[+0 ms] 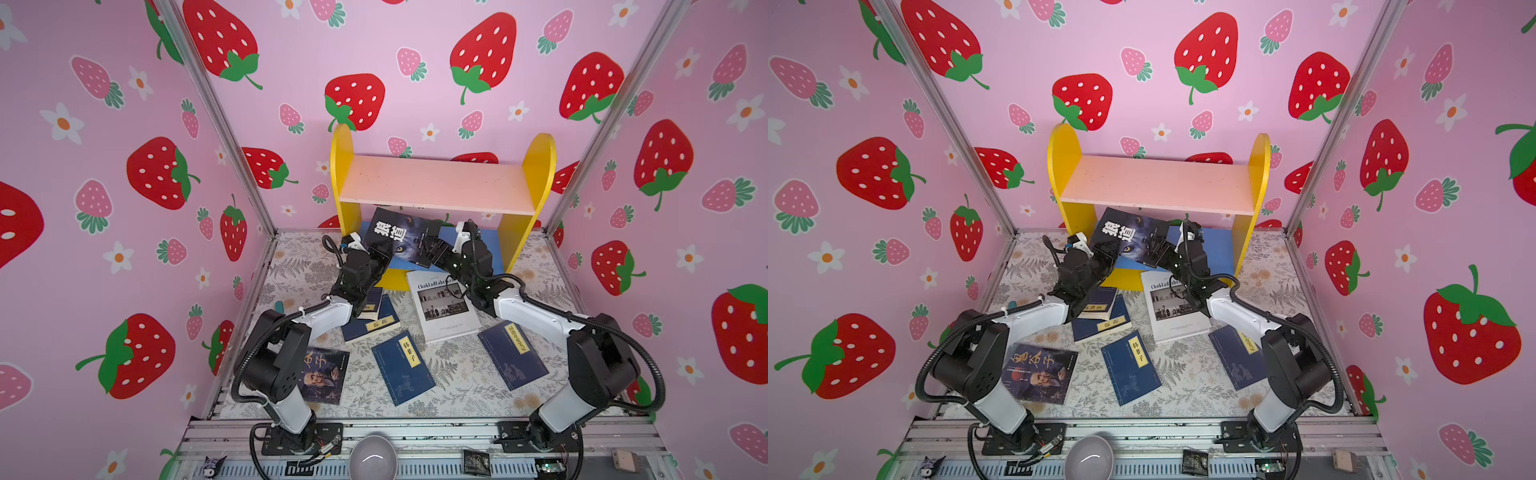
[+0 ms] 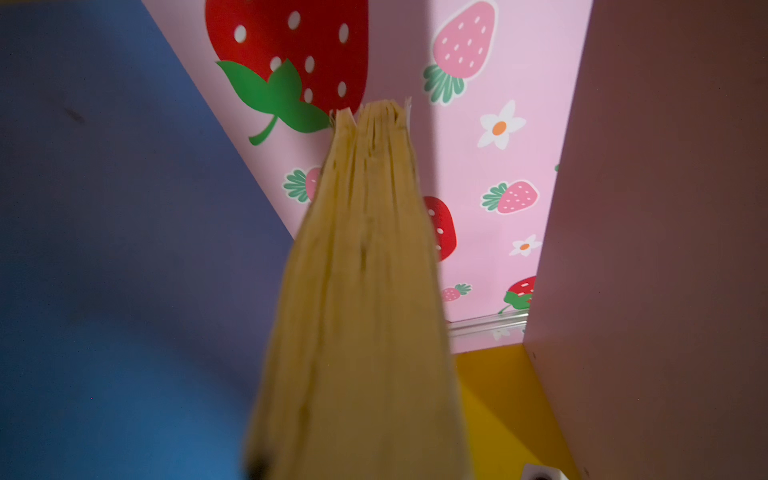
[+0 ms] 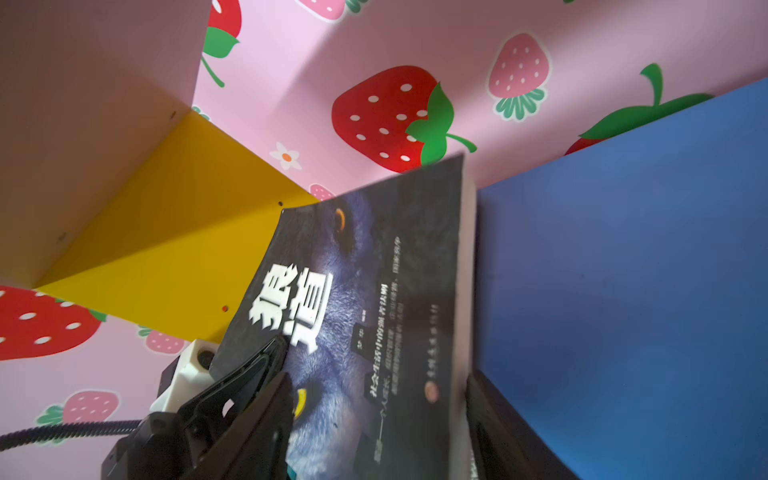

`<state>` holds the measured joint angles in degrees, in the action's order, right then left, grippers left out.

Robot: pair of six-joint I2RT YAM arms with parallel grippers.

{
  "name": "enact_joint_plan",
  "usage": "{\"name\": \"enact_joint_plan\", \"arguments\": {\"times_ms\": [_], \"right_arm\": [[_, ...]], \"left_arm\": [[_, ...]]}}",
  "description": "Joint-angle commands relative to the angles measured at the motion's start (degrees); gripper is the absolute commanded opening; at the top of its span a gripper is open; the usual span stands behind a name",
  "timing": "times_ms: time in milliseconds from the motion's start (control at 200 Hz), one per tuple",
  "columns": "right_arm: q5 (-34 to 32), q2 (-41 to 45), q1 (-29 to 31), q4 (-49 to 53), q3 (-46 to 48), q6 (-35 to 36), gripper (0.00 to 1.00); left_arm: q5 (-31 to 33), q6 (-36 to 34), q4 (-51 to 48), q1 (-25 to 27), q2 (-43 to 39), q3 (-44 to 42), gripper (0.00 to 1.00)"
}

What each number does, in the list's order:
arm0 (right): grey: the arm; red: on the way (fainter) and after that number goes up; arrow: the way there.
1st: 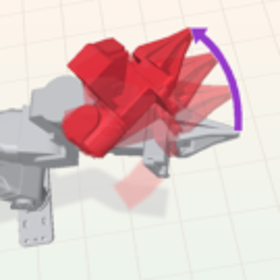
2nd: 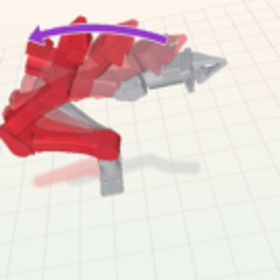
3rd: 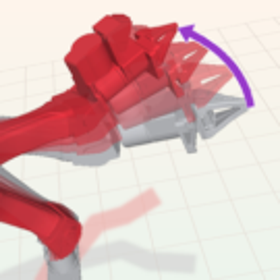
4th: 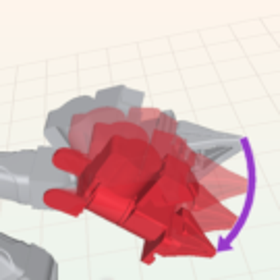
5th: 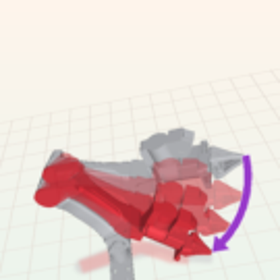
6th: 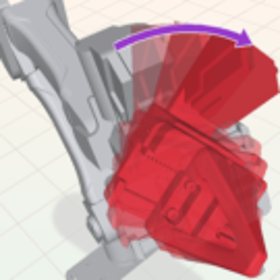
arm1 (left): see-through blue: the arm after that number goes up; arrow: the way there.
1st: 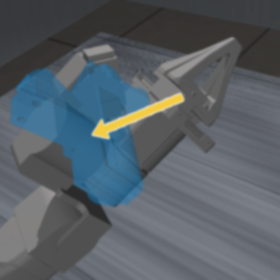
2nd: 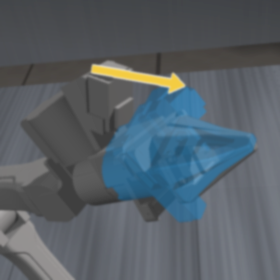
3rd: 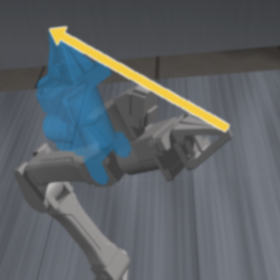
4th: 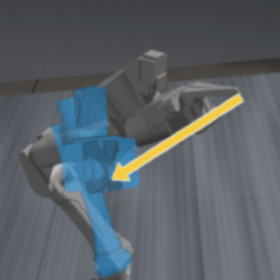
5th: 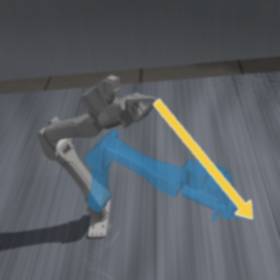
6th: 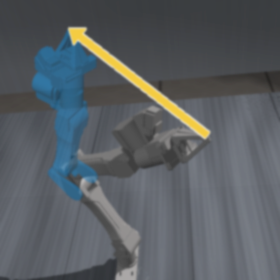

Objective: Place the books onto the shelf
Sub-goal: 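Carry the wolf-cover book with both grippers onto the blue lower shelf, then lower the wolf-cover book flat on the blue shelf and open both grippers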

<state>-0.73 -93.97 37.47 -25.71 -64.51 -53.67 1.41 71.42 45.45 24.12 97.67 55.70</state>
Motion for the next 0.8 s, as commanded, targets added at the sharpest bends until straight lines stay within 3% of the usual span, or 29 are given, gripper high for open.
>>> {"name": "enact_joint_plan", "arguments": {"times_ms": [0, 355, 790], "right_arm": [[-2.5, -1.2, -0.9, 2.0, -2.7, 2.7, 0.69], [0.9, -10.8, -1.4, 6.7, -10.7, 4.5, 0.67], [0.4, -12.3, -1.4, 6.6, -10.5, 6.5, 0.68]], "left_arm": [[4.6, -2.4, 2.6, -1.0, 0.6, 3.1, 0.00], [11.7, -4.2, 0.7, -1.0, 2.4, 2.5, 0.00], [17.3, -4.7, 1.7, 0.6, 6.9, 6.7, 0.00]]}}
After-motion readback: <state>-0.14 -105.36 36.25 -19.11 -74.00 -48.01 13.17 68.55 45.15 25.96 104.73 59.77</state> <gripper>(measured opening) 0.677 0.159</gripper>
